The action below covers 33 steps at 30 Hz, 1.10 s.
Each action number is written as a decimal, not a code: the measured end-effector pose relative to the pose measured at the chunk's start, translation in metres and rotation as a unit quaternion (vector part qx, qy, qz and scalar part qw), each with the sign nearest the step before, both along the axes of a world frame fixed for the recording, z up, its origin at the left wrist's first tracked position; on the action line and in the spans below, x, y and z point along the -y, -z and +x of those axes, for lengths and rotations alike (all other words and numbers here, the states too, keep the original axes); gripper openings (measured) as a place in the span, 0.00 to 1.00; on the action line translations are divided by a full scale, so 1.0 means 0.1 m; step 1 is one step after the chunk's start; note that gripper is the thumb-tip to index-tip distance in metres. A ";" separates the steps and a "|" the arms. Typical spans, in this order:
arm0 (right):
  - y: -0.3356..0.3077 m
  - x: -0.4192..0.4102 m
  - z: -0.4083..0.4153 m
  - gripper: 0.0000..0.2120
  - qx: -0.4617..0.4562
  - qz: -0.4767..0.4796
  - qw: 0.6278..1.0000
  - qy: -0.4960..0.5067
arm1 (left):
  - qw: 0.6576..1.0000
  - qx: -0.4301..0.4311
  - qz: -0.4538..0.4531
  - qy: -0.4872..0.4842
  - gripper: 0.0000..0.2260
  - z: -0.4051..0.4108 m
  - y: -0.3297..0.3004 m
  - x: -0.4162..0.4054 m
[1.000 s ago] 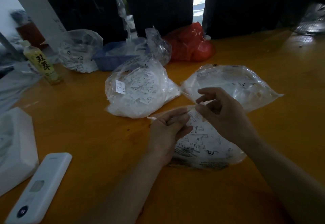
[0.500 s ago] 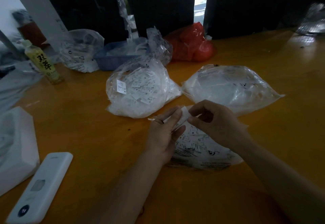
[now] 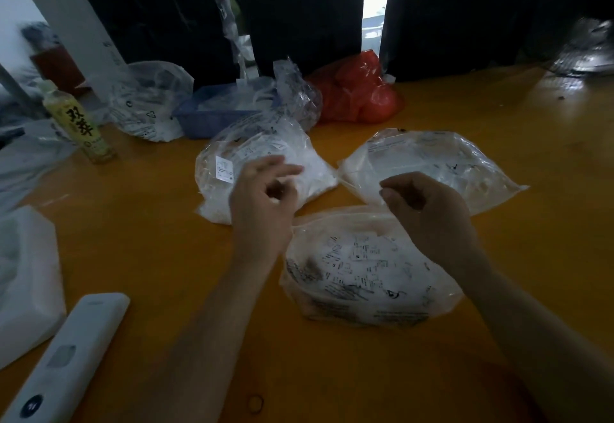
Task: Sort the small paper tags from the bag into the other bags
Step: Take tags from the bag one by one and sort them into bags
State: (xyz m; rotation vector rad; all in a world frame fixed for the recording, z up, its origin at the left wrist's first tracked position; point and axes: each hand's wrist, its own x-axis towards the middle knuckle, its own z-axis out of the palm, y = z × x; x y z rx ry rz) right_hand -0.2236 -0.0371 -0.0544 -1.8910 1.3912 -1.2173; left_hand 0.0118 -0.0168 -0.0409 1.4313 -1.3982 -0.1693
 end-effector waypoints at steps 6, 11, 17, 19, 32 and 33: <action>0.03 0.26 -0.22 0.09 -0.120 -0.007 0.987 0.110 | 0.965 0.196 0.095 -0.148 0.12 0.57 -0.13 0.64; 0.12 0.31 -0.26 0.10 -0.165 -0.010 0.978 0.125 | 0.873 0.361 0.284 -0.165 0.16 0.56 -0.04 0.93; 0.23 0.44 -0.33 0.19 -0.339 0.063 0.929 0.137 | 0.851 0.383 0.340 -0.117 0.23 0.51 -0.09 0.98; 0.28 0.44 -0.36 0.17 -0.368 0.075 0.919 0.118 | 0.861 0.369 0.329 -0.118 0.24 0.48 -0.13 0.92; 0.28 0.53 -0.30 0.18 -0.349 0.029 0.922 0.166 | 0.980 0.178 0.002 0.084 0.14 -0.26 0.10 -0.02; 0.27 0.53 -0.30 0.20 -0.372 0.040 0.916 0.143 | 0.978 0.178 0.016 0.104 0.14 -0.30 0.16 -0.08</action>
